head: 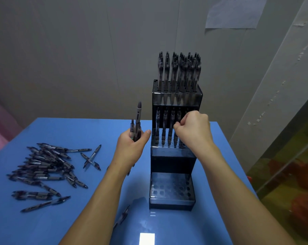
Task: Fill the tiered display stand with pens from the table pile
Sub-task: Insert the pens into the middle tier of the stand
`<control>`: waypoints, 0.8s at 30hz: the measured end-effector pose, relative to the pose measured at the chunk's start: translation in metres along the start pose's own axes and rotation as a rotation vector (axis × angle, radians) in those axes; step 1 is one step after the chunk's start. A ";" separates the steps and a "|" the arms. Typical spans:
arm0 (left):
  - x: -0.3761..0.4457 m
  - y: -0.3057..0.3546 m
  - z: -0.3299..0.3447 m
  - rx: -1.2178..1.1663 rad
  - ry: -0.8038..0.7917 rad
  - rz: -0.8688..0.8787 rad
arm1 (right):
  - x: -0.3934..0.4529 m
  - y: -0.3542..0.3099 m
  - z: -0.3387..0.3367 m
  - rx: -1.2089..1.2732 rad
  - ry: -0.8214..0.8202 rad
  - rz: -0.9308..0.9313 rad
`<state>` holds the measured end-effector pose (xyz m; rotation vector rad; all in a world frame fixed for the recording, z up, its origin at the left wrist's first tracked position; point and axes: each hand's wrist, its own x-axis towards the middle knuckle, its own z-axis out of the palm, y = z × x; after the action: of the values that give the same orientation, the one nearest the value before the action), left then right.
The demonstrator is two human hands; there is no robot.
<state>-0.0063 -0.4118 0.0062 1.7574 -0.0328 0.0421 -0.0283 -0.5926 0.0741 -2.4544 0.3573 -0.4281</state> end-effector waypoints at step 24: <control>-0.002 0.020 -0.019 0.102 -0.071 0.137 | -0.056 -0.088 0.026 0.199 0.038 -0.027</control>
<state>-0.0098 -0.3964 0.0290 1.8556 -0.2064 0.0824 -0.0558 -0.4911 0.0967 -2.2620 0.2834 -0.4983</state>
